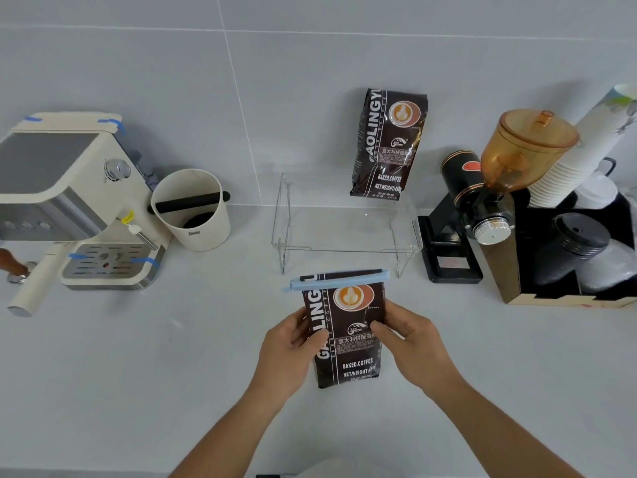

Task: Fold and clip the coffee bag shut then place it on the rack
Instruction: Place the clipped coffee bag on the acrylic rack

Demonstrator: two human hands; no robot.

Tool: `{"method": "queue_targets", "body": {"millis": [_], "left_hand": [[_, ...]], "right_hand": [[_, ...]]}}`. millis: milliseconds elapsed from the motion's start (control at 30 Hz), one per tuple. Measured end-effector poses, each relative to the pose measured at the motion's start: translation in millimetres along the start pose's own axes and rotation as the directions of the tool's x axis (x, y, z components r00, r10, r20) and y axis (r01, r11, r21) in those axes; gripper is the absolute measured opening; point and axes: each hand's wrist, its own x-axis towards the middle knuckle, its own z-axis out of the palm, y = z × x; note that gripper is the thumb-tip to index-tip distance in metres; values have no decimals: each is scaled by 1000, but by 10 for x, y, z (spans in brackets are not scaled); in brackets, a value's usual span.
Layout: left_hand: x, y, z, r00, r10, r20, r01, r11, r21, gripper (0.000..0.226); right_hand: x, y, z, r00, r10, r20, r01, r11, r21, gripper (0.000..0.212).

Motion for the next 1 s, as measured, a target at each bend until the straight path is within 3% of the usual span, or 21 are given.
{"method": "queue_targets", "body": {"millis": [600,1000], "left_hand": [[398,1234,-186,932,363,15,-361,930,-68,37],[861,2016,-344,862,506,24,-504,861,-71,36]], "right_hand": [[532,-1175,-95,940,-341,-3,341,940,-2,55],[1133,-1832,-34,903,-429,-22,430,900,75,49]]}}
